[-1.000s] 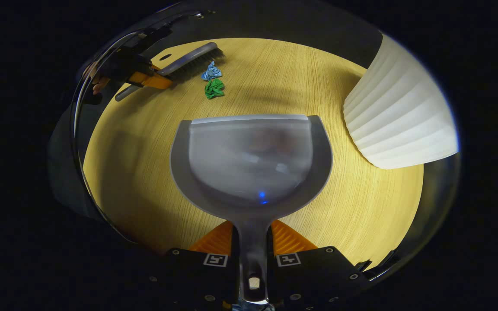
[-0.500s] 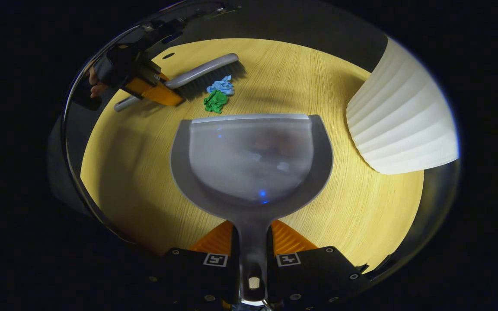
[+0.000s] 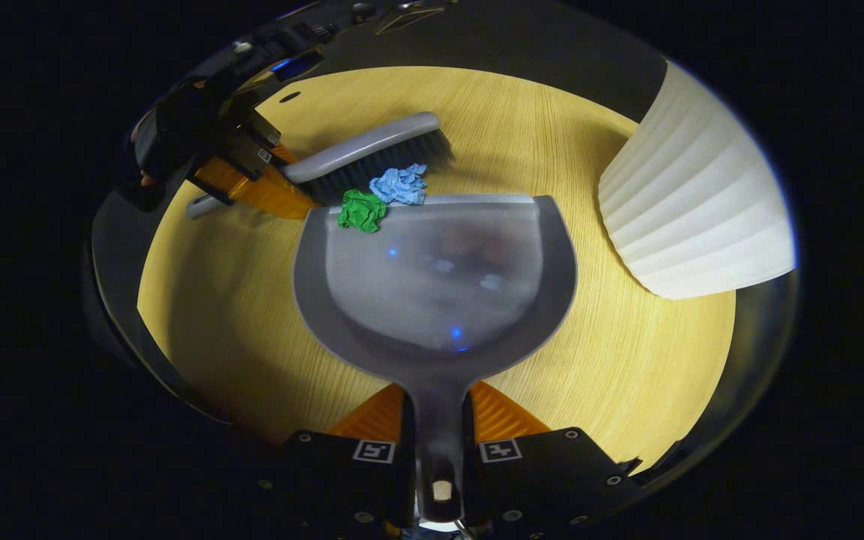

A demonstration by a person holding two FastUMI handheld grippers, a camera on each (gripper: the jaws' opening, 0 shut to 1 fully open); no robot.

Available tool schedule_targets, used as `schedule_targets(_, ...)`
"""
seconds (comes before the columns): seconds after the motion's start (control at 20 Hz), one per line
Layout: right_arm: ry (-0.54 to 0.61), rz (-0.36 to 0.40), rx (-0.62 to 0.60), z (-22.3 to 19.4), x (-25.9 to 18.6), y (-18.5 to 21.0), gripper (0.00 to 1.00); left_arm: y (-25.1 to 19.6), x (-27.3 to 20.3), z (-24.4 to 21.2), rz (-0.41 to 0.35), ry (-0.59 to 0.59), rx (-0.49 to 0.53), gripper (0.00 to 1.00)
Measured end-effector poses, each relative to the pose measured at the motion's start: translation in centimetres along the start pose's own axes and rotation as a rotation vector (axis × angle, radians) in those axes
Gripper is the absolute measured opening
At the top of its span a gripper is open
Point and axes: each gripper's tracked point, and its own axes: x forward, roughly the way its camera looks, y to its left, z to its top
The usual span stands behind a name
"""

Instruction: Pick up the small broom and dustpan from the desktop, sweep the trash into the dustpan with the broom, and then empty the trash into the garbage bin.

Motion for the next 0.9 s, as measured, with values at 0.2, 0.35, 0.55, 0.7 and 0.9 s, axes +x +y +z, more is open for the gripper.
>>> schedule_targets(0.2,-0.01,0.006,0.006,0.0,0.1,0.0,0.26,-1.5,-0.5,-0.6,-0.062,0.028,0.035,0.19)
schedule_targets(0.35,-0.019,0.005,0.001,-0.1,0.2,-0.1,0.26,-2.4,-1.0,-1.8,-0.111,0.078,0.057,0.19)
schedule_targets(0.55,-0.033,0.01,0.01,-0.2,0.3,-0.1,0.26,-3.1,-1.0,-1.6,-0.125,0.061,0.037,0.19)
schedule_targets(0.7,-0.046,0.016,0.019,-0.4,0.2,-0.2,0.26,-2.1,-1.5,-1.3,-0.067,0.03,0.004,0.2)
schedule_targets(0.9,-0.059,0.013,0.04,-0.4,0.0,0.0,0.26,-0.4,-2.0,-1.7,0.016,-0.012,-0.075,0.19)
